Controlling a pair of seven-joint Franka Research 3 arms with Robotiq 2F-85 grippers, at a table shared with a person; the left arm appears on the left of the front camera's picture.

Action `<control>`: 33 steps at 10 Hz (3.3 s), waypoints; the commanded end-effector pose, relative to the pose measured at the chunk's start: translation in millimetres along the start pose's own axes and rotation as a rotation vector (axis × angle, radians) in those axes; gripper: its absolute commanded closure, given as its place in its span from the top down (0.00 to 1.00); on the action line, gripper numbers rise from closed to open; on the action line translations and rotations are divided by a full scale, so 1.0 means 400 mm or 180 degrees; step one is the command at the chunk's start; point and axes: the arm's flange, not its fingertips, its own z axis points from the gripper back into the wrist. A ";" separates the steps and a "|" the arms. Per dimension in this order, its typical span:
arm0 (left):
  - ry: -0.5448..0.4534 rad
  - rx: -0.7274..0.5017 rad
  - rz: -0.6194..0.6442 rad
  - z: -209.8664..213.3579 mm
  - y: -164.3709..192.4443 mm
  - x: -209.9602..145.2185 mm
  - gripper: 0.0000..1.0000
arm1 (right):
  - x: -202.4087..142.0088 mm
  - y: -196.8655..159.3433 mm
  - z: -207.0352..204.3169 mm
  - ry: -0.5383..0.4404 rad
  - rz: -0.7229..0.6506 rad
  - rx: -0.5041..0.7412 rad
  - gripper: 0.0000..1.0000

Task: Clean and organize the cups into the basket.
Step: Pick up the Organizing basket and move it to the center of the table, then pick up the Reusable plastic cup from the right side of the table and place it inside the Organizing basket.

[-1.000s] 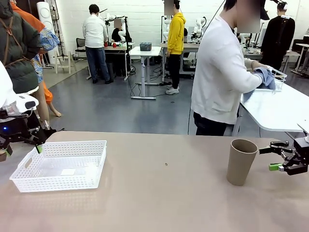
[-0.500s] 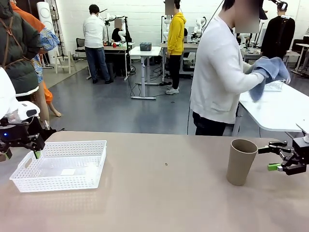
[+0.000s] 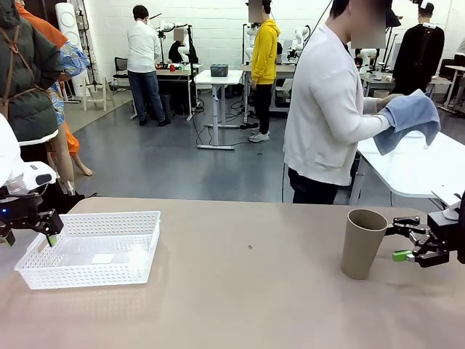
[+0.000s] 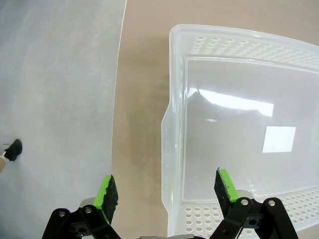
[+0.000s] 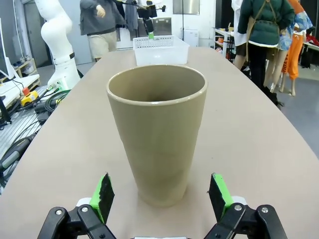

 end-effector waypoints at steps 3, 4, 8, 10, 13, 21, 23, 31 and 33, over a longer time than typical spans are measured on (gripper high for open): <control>-0.0201 -0.0163 -0.0150 -0.026 -0.007 0.006 1.00 | -0.019 -0.038 -0.022 -0.0042 -0.0003 0.0041 1.00; -0.0227 -0.0162 -0.0161 -0.027 -0.009 0.009 1.00 | -0.020 -0.041 -0.029 -0.0062 -0.0008 0.0070 1.00; -0.0286 -0.0205 -0.0209 -0.038 -0.019 0.035 1.00 | -0.002 -0.042 -0.070 -0.0181 0.0158 0.0201 1.00; -0.0311 -0.0243 -0.0251 -0.041 -0.023 0.039 1.00 | 0.009 -0.041 -0.094 -0.0181 0.0215 0.0201 1.00; -0.0320 -0.0303 -0.0248 -0.040 -0.023 0.041 1.00 | 0.011 -0.046 -0.133 -0.0153 0.0176 0.0290 1.00; -0.0388 -0.0446 -0.0261 -0.088 -0.012 0.108 1.00 | -0.007 -0.054 -0.200 -0.0041 0.0121 0.0412 1.00; -0.0413 -0.0443 -0.0261 -0.095 -0.006 0.120 1.00 | -0.007 -0.053 -0.199 -0.0041 0.0126 0.0408 1.00; -0.0465 -0.0416 -0.0258 -0.104 0.000 0.134 0.25 | -0.013 -0.054 -0.203 -0.0036 0.0132 0.0488 0.36; -0.0449 -0.0415 -0.0251 -0.105 0.001 0.135 0.00 | -0.013 -0.054 -0.203 -0.0033 0.0137 0.0496 0.00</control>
